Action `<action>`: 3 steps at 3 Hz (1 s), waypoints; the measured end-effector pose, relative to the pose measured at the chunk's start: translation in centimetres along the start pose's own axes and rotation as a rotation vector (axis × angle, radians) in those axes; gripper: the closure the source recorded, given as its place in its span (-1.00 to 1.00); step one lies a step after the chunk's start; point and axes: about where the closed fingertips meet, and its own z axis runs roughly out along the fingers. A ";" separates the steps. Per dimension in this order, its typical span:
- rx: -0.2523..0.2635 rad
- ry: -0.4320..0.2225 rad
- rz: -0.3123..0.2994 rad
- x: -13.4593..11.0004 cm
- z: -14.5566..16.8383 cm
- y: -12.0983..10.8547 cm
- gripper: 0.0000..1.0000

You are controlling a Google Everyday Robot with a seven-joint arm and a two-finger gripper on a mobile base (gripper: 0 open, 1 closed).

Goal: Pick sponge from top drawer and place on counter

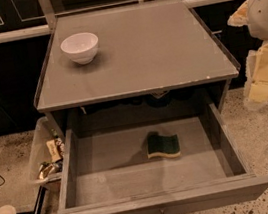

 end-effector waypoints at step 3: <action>-0.083 -0.024 0.028 0.2 5.3 1.6 -1.00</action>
Offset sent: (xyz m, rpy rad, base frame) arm 0.0012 0.0060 -0.0319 0.0306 0.0653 0.0074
